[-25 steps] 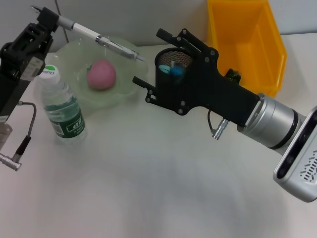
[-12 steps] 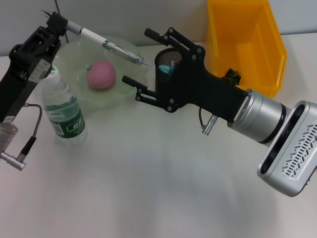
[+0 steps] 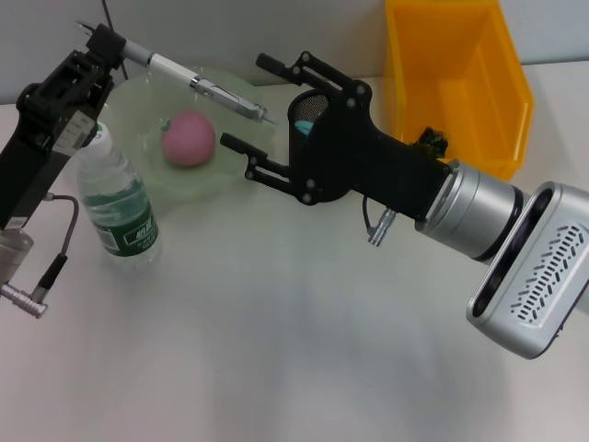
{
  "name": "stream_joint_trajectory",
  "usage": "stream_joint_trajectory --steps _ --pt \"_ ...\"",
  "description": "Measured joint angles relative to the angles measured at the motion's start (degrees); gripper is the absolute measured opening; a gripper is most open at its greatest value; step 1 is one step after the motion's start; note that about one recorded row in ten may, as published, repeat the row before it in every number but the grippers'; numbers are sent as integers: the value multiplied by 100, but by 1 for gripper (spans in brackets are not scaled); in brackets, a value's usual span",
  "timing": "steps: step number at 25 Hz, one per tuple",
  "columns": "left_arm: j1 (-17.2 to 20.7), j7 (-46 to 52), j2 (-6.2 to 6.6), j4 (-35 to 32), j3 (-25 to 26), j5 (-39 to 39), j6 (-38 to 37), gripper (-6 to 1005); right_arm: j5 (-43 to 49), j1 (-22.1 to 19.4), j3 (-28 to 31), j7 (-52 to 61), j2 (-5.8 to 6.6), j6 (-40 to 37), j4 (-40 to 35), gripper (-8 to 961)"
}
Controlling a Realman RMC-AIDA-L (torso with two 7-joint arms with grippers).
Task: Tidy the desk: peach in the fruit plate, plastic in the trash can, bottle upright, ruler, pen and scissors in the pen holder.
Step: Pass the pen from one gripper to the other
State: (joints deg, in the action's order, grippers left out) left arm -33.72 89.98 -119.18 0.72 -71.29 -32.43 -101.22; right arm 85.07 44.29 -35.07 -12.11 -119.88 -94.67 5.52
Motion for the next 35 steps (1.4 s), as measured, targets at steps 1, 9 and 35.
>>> stream_joint_trajectory --steps 1,9,35 --pt "-3 2 0 9 1 0 15 164 0 0 0 0 0 1 -1 708" --pt "-5 42 0 16 2 0 37 166 0 8 0 -2 0 1 -8 553" --pt "-11 72 0 90 -8 0 50 172 43 27 -25 -2 0 80 4 269"
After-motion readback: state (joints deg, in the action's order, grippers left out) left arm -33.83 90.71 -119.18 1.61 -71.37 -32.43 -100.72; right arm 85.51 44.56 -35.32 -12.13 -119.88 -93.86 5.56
